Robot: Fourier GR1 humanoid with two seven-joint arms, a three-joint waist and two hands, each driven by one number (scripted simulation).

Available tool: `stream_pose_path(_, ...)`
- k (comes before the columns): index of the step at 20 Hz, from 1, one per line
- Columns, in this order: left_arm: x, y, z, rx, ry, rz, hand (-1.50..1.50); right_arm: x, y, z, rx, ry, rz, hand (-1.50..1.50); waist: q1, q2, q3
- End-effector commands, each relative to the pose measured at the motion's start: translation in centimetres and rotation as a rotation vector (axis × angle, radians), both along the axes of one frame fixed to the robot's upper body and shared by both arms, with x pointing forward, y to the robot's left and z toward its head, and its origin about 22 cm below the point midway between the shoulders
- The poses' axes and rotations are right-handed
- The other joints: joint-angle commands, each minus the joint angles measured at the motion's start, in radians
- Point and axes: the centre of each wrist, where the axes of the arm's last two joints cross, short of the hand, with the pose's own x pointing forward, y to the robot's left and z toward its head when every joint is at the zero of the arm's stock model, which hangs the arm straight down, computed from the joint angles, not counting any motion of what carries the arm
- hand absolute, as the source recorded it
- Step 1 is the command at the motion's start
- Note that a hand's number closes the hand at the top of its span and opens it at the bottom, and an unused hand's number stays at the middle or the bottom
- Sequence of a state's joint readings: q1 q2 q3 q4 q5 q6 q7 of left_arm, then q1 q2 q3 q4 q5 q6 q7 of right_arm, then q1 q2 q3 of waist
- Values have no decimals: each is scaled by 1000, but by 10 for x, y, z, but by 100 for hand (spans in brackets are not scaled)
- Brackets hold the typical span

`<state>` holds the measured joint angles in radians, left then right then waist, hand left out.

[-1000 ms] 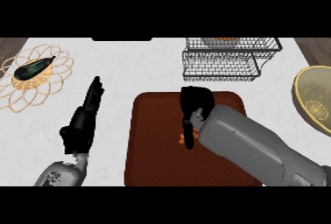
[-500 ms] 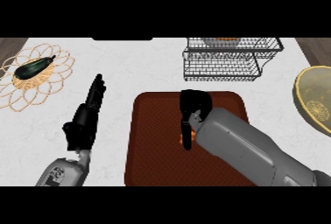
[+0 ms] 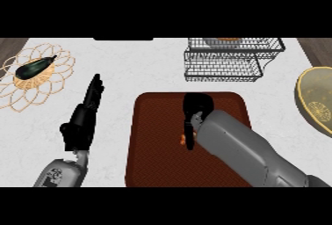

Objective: Pick the croissant from the tray and place it in the tiered basket

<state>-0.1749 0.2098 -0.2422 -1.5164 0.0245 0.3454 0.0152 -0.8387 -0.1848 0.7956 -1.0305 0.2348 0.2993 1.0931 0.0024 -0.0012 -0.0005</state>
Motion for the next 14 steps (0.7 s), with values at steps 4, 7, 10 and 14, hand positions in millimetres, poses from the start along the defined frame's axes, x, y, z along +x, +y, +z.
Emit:
stream_pose_path(4, 1, 3, 18, 5, -1, -10, 0, -9, 9, -14, -94, 41, -110, -150, -3, -1, 0)
stream_pose_path(7, -7, 3, 15, -7, 6, -1, 0, 1, 1, -2, -72, 41, -100, -150, 1, -1, 0)
stream_pose_path(10, 4, -1, -7, 8, -9, 1, 0, -4, 19, -18, -74, 26, -101, -150, 1, 3, 0)
stream_pose_path(14, 13, -14, -3, -19, 22, 14, 0, -15, 14, -21, -31, 3, -101, -150, -7, 1, 0)
